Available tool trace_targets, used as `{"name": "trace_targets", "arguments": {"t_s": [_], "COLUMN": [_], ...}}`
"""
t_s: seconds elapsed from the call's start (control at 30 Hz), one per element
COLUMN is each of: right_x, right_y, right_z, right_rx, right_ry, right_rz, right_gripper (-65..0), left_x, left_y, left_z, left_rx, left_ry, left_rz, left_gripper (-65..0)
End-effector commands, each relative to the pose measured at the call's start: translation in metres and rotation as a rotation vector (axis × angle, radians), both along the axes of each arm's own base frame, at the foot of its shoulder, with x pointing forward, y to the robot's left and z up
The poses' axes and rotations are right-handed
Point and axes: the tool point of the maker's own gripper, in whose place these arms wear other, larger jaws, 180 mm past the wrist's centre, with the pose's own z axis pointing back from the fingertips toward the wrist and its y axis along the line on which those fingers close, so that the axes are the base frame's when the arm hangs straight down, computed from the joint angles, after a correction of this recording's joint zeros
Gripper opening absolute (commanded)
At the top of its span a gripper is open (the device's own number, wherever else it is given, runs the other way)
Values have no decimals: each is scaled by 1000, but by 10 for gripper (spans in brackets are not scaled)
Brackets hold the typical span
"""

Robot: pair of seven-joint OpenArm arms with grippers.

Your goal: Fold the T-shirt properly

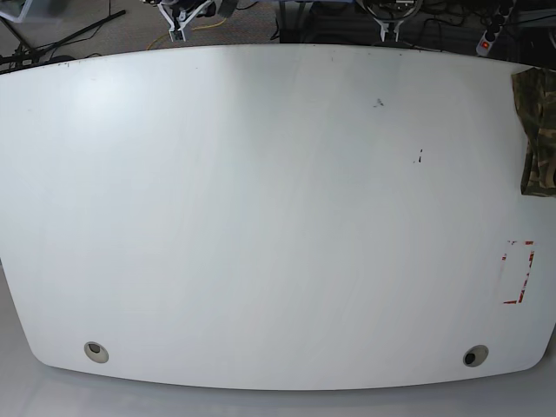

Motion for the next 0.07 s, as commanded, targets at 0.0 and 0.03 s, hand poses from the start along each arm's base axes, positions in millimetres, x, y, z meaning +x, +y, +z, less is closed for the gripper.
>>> {"name": "trace_targets", "arguments": {"t_s": [0.0,0.03], "right_x": [-1,-1], "right_y": [-5,-5], "right_z": [1,1], "right_rx": [-3,-3], "right_ry": [-6,-6], "right_rz": [-8,-8], "right_gripper": [-528,-528], "left_x": [-12,-11], "left_y": [2,2], "left_z": [1,0], "left_rx": [6,6], "left_ry": [23,21], "left_rz": [-2,-2], "left_gripper": [-256,-256]}}
